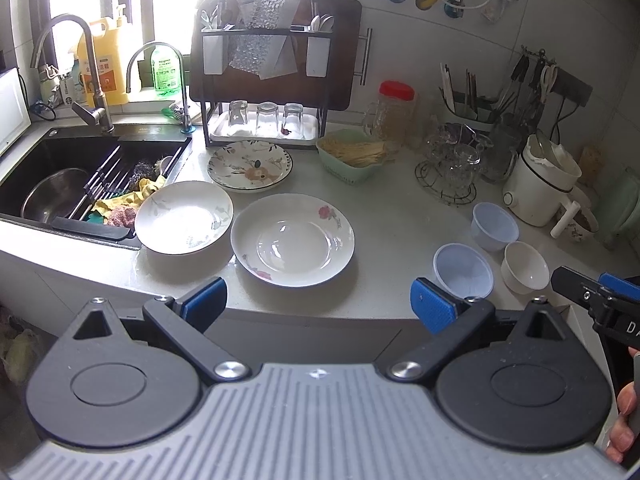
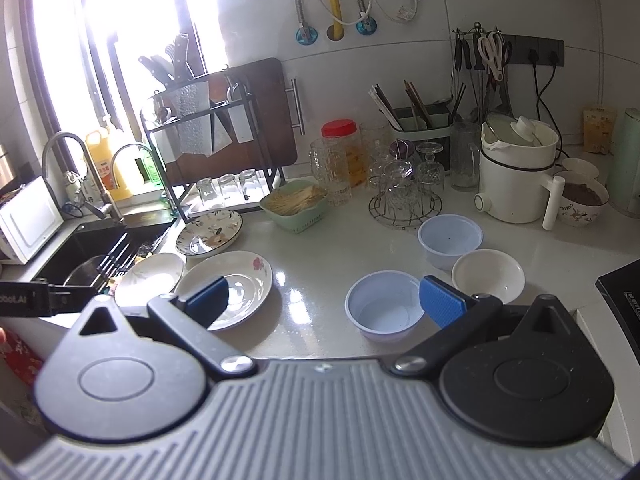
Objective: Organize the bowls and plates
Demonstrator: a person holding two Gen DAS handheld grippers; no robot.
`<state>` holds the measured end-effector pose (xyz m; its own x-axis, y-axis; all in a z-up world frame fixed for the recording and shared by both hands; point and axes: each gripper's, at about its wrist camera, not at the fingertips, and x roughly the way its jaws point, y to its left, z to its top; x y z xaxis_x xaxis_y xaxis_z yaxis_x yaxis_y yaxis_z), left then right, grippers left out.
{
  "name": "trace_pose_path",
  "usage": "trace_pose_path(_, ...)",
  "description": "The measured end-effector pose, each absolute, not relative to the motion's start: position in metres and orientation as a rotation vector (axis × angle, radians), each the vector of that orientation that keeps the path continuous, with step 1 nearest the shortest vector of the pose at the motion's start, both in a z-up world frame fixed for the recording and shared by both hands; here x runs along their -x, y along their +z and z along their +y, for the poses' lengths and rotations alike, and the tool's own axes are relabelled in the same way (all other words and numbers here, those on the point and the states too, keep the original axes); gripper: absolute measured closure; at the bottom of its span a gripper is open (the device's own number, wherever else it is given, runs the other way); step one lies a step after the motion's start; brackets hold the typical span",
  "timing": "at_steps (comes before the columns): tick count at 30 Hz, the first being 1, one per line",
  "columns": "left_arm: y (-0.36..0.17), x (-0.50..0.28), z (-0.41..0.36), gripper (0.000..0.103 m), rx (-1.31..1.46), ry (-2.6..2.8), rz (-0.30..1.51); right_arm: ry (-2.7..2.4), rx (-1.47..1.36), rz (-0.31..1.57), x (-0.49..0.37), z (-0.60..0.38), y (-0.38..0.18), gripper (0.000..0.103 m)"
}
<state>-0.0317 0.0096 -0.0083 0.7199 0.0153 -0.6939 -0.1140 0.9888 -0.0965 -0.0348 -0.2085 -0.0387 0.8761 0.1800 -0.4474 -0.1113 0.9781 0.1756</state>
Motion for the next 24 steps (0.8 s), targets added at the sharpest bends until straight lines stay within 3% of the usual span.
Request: trace_pose_path(24, -0.017, 0.024, 0.002, 0.003, 0.139, 0.081, 0.786, 0.173, -0.15, 0.515, 0.029, -0.21, -0.043, 0.0)
